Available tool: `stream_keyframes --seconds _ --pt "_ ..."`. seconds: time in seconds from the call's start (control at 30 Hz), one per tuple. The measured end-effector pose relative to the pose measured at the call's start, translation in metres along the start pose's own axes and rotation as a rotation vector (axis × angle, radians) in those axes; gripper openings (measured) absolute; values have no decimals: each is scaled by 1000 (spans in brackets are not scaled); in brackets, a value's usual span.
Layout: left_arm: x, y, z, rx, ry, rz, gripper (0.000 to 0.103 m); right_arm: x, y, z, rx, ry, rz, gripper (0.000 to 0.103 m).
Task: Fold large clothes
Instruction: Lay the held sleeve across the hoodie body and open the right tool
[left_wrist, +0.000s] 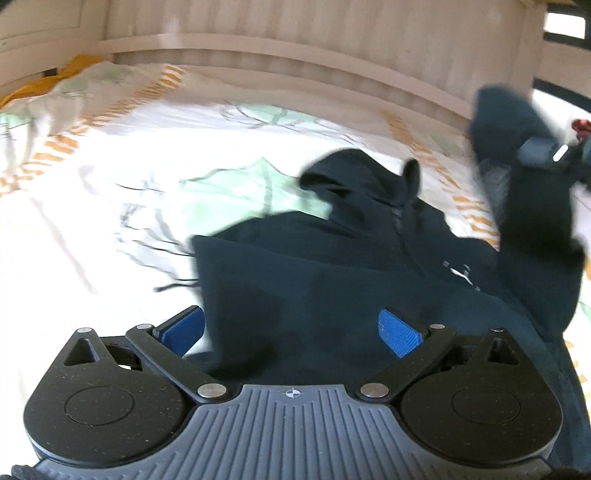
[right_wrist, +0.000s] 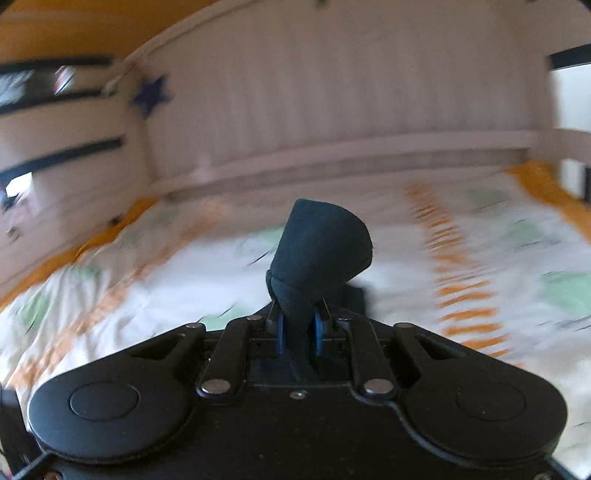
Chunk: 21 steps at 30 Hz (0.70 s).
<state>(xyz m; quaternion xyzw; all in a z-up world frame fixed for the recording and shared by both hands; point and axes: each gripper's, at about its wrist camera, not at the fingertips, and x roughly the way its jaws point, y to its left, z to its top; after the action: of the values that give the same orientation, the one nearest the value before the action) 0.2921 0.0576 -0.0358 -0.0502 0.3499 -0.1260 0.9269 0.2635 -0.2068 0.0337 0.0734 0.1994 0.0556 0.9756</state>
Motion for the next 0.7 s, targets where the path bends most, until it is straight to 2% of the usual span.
stream_keyframes --seconds 0.13,0.3,0.37,0.4,0.43,0.5,0.7 --pt "-11 28 -2 -56 0 17 102 40 51 -38 -78 107 52 24" --pt "-12 50 -9 -104 20 25 102 70 81 -92 -181 231 36 32" --pt "-12 55 -11 -121 22 20 102 71 84 -109 -199 270 38 42" --pt "-11 55 -12 -129 23 16 102 69 84 -115 -191 284 58 55" --pt "-10 56 -12 -138 25 10 102 66 86 -119 -184 287 83 65" --pt "-8 55 -11 -154 27 -6 102 52 88 -125 -184 281 121 71" --pt "3 40 -5 -156 30 -64 102 7 64 -122 -188 222 167 75"
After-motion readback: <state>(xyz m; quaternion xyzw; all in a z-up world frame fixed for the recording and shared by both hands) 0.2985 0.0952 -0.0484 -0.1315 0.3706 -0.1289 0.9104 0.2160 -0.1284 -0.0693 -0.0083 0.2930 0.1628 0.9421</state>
